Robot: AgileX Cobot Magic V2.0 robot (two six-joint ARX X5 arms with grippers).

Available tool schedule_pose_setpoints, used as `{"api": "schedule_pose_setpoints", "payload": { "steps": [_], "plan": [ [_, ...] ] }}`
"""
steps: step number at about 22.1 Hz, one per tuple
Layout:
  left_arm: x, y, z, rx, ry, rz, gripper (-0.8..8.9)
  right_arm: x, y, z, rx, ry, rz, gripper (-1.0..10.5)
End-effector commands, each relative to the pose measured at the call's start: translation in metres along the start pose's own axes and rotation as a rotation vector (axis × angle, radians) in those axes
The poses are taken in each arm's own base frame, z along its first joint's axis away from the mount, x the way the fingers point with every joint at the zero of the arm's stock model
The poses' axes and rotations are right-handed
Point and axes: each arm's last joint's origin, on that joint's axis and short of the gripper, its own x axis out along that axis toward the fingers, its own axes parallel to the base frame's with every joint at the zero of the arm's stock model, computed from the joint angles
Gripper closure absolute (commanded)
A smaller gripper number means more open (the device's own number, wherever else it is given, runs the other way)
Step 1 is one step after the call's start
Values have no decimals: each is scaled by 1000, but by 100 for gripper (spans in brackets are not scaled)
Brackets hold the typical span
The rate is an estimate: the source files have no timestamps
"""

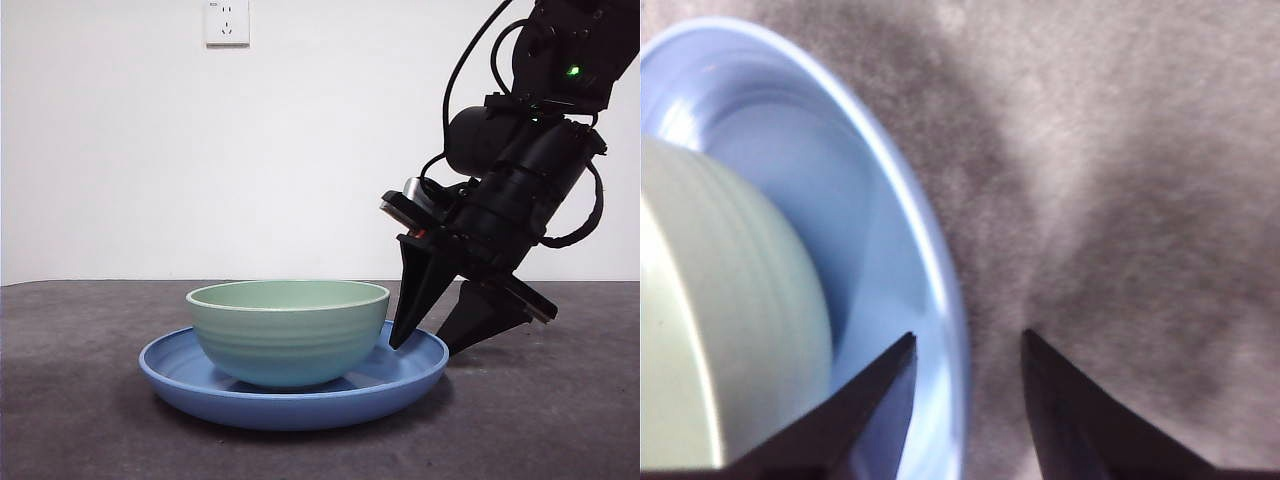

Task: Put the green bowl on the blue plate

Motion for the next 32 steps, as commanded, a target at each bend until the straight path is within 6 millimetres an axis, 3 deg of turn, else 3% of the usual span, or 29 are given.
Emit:
{"api": "schedule_pose_setpoints", "payload": {
  "steps": [1, 5, 7, 10, 15, 23, 32],
  "plan": [
    [-3, -1, 5, 5, -26, -4, 251, -11, 2, 8, 1, -46, 1, 770],
    [-3, -1, 5, 5, -26, -4, 251, -49, 9, 9, -24, -122, 25, 751],
    [-3, -1, 5, 5, -26, -4, 251, -73, 17, 3, -50, -160, 23, 641],
    [-3, -1, 5, 5, -26, -4, 251, -111, 32, -17, -116, -191, 11, 485],
    [-3, -1, 5, 6, -28, -5, 251, -166, 63, -65, -252, -236, 1, 376],
    [-3, -1, 5, 6, -29, -4, 251, -213, 85, -122, -371, -348, -81, 357],
    [-3, -1, 5, 6, -29, -4, 251, -243, 95, -179, -420, -469, -158, 357]
  ]
}}
